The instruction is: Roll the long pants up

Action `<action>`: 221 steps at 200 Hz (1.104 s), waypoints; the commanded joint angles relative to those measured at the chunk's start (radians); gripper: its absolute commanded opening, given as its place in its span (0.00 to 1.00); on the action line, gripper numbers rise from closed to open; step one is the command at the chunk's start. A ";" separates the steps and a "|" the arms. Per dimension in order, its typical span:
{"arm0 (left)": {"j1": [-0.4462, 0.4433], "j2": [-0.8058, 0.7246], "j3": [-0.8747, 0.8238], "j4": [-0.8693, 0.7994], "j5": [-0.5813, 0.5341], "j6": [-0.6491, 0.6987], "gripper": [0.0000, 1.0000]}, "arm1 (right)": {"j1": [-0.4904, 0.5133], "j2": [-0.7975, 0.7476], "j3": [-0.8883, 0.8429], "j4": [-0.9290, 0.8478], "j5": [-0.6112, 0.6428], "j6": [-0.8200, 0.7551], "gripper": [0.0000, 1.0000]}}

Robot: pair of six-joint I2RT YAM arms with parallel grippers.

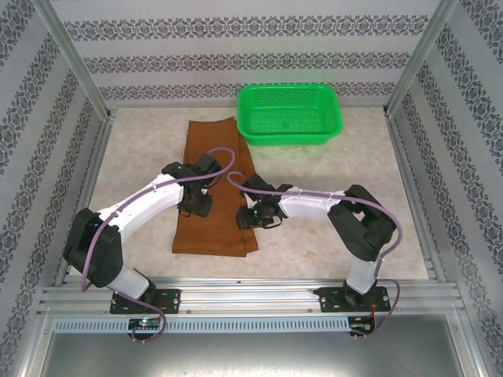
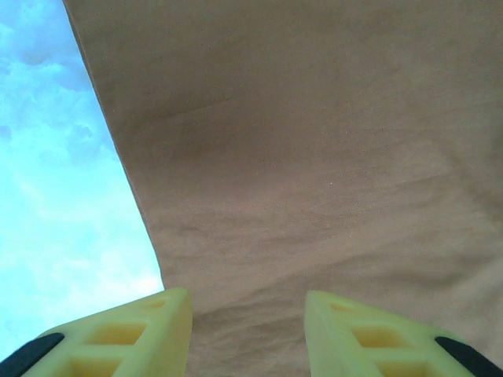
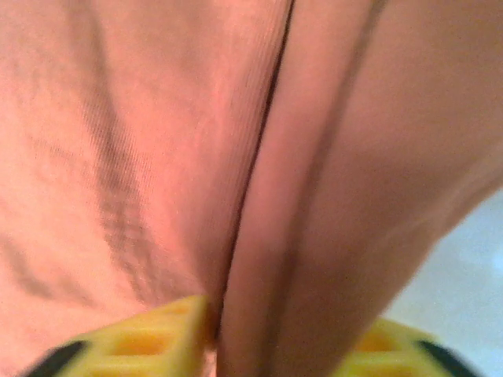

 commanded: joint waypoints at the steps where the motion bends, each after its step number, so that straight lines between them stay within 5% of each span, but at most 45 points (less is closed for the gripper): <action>1: 0.010 -0.060 -0.032 0.048 0.046 0.024 0.44 | -0.058 0.023 0.002 -0.028 0.006 -0.008 0.00; 30: 0.004 -0.118 -0.064 0.096 0.125 0.052 0.53 | -0.177 -0.029 -0.070 -0.039 0.028 -0.018 0.00; 74: -0.050 -0.095 -0.065 0.152 0.214 0.076 0.53 | -0.261 -0.106 -0.107 -0.079 0.032 -0.055 0.01; 78: -0.064 -0.094 -0.066 0.163 0.222 0.080 0.53 | -0.261 -0.113 -0.104 -0.085 0.034 -0.055 0.12; 95: -0.137 -0.090 -0.073 0.204 0.212 0.092 0.55 | -0.271 -0.170 -0.117 -0.096 0.076 -0.038 0.89; 99: -0.154 -0.091 -0.076 0.214 0.203 0.097 0.55 | -0.275 -0.189 -0.124 -0.091 0.080 -0.035 0.97; 163: -0.392 0.037 -0.046 0.126 0.060 0.198 0.58 | -0.392 -0.417 -0.238 -0.084 0.017 0.002 0.98; 221: -0.446 0.214 -0.021 0.021 0.042 0.256 0.58 | -0.410 -0.523 -0.320 -0.075 0.018 0.038 0.98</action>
